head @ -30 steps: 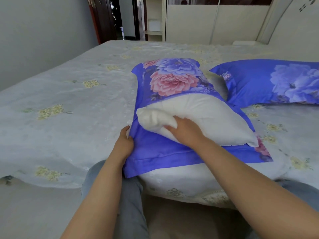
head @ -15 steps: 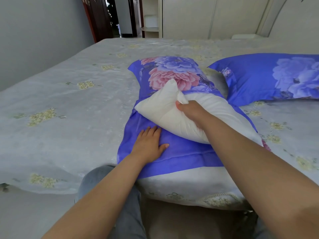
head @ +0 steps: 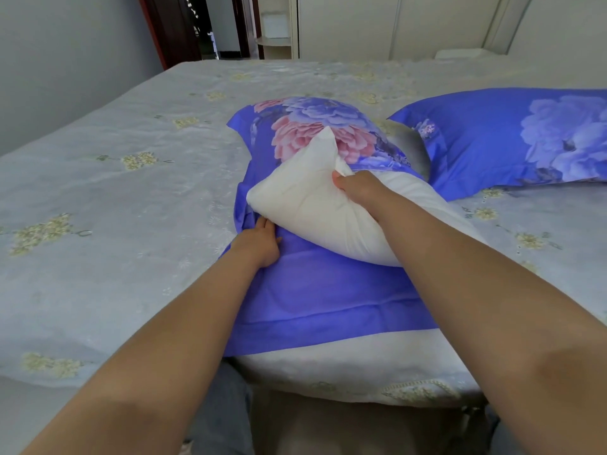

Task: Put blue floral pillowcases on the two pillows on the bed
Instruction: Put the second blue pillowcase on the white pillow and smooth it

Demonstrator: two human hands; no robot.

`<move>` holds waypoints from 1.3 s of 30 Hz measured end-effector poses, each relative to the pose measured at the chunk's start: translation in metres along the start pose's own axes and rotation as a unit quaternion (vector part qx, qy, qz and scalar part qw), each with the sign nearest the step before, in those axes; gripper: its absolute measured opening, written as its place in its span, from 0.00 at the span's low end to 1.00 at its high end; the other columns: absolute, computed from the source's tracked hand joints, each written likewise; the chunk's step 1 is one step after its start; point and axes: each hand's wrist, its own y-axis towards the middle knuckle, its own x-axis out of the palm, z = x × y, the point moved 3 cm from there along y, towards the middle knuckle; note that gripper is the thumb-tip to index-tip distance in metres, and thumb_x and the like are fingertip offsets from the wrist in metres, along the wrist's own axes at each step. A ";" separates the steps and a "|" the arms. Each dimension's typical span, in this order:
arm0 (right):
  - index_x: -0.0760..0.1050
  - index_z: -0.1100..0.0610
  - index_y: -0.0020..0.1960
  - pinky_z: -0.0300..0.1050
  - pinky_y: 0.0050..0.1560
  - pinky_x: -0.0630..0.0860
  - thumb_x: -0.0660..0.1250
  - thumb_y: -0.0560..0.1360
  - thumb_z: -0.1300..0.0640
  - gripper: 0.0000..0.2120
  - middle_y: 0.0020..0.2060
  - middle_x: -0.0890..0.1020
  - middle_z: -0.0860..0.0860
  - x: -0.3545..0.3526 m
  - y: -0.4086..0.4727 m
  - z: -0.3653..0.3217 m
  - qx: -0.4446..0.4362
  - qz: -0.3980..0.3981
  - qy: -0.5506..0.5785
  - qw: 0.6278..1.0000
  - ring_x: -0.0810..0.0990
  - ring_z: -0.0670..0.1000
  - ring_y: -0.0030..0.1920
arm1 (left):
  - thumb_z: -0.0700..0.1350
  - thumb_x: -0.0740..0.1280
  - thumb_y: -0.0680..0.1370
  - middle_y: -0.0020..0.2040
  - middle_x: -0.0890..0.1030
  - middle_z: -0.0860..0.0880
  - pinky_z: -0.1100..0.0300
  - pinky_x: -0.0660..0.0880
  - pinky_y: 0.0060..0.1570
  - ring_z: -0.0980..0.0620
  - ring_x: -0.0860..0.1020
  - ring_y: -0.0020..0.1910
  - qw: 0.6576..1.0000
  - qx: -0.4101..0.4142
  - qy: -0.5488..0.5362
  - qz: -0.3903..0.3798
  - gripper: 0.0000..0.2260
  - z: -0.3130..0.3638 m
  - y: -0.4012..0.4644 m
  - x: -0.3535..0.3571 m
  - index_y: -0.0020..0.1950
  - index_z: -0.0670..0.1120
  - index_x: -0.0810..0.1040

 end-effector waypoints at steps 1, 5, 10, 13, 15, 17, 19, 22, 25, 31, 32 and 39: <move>0.68 0.63 0.67 0.40 0.49 0.65 0.60 0.79 0.45 0.25 0.63 0.74 0.57 0.000 0.003 0.001 0.003 -0.002 -0.004 1.000 0.74 0.53 0.56 | 0.48 0.51 0.82 0.78 0.48 0.51 0.49 0.70 0.52 0.42 0.71 0.64 1.000 -0.011 -0.005 0.006 0.25 -0.002 0.003 -0.002 0.78 0.48 0.47; 0.67 0.62 0.69 0.40 0.51 0.65 0.60 0.78 0.43 0.27 0.65 0.73 0.57 -0.007 0.017 0.008 0.022 -0.004 -0.014 1.000 0.73 0.54 0.59 | 0.39 0.51 0.80 0.77 0.52 0.51 0.52 0.69 0.38 0.42 0.77 0.52 0.998 -0.036 0.010 0.058 0.25 0.002 0.011 -0.002 0.77 0.48 0.51; 0.64 0.63 0.70 0.39 0.52 0.62 0.58 0.79 0.44 0.28 0.67 0.71 0.57 -0.009 0.029 0.010 0.015 0.008 -0.026 1.000 0.71 0.55 0.65 | 0.40 0.57 0.76 0.75 0.59 0.51 0.55 0.68 0.33 0.44 0.76 0.46 0.996 0.027 -0.011 0.081 0.27 0.012 0.000 -0.003 0.75 0.50 0.57; 0.66 0.63 0.68 0.40 0.51 0.64 0.58 0.79 0.45 0.26 0.65 0.72 0.58 -0.003 0.033 0.005 0.009 0.015 -0.040 0.999 0.73 0.56 0.62 | 0.51 0.59 0.77 0.70 0.68 0.52 0.54 0.73 0.42 0.43 0.76 0.55 0.991 0.074 -0.073 0.084 0.22 0.023 -0.018 -0.002 0.71 0.51 0.65; 0.68 0.64 0.66 0.40 0.48 0.65 0.59 0.79 0.45 0.25 0.63 0.75 0.59 0.001 0.036 0.000 0.001 0.019 -0.045 0.999 0.75 0.56 0.58 | 0.53 0.61 0.76 0.66 0.72 0.51 0.55 0.72 0.47 0.44 0.75 0.58 0.987 0.103 -0.103 0.073 0.20 0.038 -0.026 -0.002 0.67 0.50 0.69; 0.69 0.65 0.64 0.40 0.46 0.65 0.59 0.79 0.46 0.24 0.61 0.76 0.59 0.001 0.040 -0.004 -0.006 0.027 -0.042 0.999 0.76 0.56 0.56 | 0.53 0.63 0.76 0.64 0.73 0.49 0.56 0.72 0.50 0.46 0.74 0.59 0.982 0.124 -0.131 0.063 0.19 0.056 -0.031 -0.003 0.65 0.49 0.71; 0.70 0.65 0.64 0.39 0.46 0.64 0.59 0.79 0.46 0.24 0.60 0.76 0.59 -0.003 0.043 -0.007 -0.018 0.041 -0.041 0.998 0.76 0.56 0.58 | 0.53 0.63 0.76 0.63 0.74 0.48 0.55 0.72 0.53 0.46 0.74 0.60 0.978 0.141 -0.142 0.053 0.19 0.072 -0.033 -0.003 0.63 0.48 0.72; 0.74 0.61 0.61 0.36 0.44 0.64 0.59 0.79 0.47 0.19 0.56 0.78 0.56 -0.003 0.045 -0.015 -0.069 0.050 -0.022 0.996 0.76 0.55 0.57 | 0.54 0.64 0.75 0.63 0.73 0.48 0.54 0.73 0.54 0.46 0.74 0.60 0.973 0.169 -0.150 0.039 0.19 0.095 -0.040 -0.002 0.65 0.49 0.72; 0.77 0.56 0.59 0.38 0.46 0.66 0.58 0.80 0.47 0.17 0.53 0.79 0.52 0.001 0.045 -0.029 -0.122 0.053 -0.017 0.991 0.77 0.52 0.53 | 0.53 0.65 0.75 0.64 0.74 0.48 0.56 0.73 0.54 0.46 0.74 0.59 0.963 0.197 -0.182 0.015 0.20 0.127 -0.052 0.003 0.65 0.50 0.72; 0.78 0.54 0.59 0.44 0.54 0.72 0.59 0.79 0.46 0.16 0.54 0.81 0.51 0.017 0.044 -0.041 -0.214 0.057 -0.029 0.975 0.78 0.51 0.54 | 0.55 0.57 0.68 0.32 0.71 0.50 0.55 0.69 0.35 0.51 0.68 0.32 0.918 0.199 -0.340 -0.045 0.12 0.175 -0.069 0.004 0.31 0.49 0.63; 0.78 0.54 0.57 0.44 0.54 0.72 0.59 0.79 0.46 0.16 0.53 0.82 0.51 0.019 0.042 -0.040 -0.223 0.058 -0.029 0.973 0.78 0.50 0.53 | 0.53 0.59 0.70 0.31 0.71 0.51 0.56 0.67 0.34 0.51 0.68 0.31 0.913 0.205 -0.352 -0.039 0.12 0.174 -0.072 0.001 0.31 0.48 0.63; 0.73 0.52 0.63 0.47 0.60 0.72 0.59 0.79 0.45 0.17 0.59 0.79 0.51 0.024 0.027 -0.001 -0.244 0.047 -0.070 0.966 0.76 0.53 0.59 | 0.52 0.63 0.78 0.58 0.80 0.52 0.57 0.74 0.52 0.50 0.77 0.54 0.940 0.211 -0.267 0.007 0.15 0.131 -0.094 -0.005 0.64 0.52 0.74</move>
